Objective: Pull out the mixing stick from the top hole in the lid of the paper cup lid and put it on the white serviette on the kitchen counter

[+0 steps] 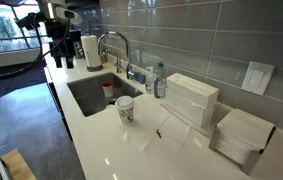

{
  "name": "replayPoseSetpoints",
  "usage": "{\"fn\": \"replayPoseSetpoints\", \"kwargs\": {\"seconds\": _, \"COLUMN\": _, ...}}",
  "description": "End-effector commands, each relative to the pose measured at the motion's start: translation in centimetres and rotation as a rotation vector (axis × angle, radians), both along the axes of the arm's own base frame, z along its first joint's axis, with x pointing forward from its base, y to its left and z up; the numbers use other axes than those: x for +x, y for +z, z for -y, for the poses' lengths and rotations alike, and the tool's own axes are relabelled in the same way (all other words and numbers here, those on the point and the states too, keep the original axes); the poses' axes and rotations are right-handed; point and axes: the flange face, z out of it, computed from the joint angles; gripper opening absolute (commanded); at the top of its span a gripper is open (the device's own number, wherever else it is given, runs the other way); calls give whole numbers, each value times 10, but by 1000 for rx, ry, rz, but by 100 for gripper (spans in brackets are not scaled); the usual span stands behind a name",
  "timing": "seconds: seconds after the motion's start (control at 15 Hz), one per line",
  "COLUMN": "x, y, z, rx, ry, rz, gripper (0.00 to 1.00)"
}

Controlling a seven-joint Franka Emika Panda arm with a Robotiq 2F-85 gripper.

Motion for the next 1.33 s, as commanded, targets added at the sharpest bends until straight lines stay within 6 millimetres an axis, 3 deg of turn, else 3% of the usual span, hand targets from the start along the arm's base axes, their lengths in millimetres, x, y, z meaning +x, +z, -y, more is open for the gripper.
{"fn": "replayPoseSetpoints", "kwargs": {"seconds": 0.0, "x": 19, "y": -2, "z": 41, "rx": 21, "ry": 28, "rz": 32, "gripper": 100}}
{"fn": "replayPoseSetpoints", "kwargs": {"seconds": 0.27, "x": 28, "y": -15, "z": 81, "rx": 55, "ry": 46, "rz": 51, "gripper": 100}}
{"fn": "replayPoseSetpoints", "kwargs": {"seconds": 0.73, "x": 38, "y": -61, "z": 137, "rx": 57, "ry": 38, "rz": 0, "gripper": 100}}
{"fn": "replayPoseSetpoints", "kwargs": {"seconds": 1.0, "x": 38, "y": -92, "z": 153, "rx": 78, "ry": 45, "rz": -5, "gripper": 100}}
{"fn": "replayPoseSetpoints", "kwargs": {"seconds": 1.07, "x": 40, "y": -75, "z": 146, "rx": 81, "ry": 26, "rz": -5, "gripper": 100}}
{"fn": "replayPoseSetpoints", "kwargs": {"seconds": 1.27, "x": 42, "y": -89, "z": 150, "rx": 84, "ry": 26, "rz": -12, "gripper": 100}}
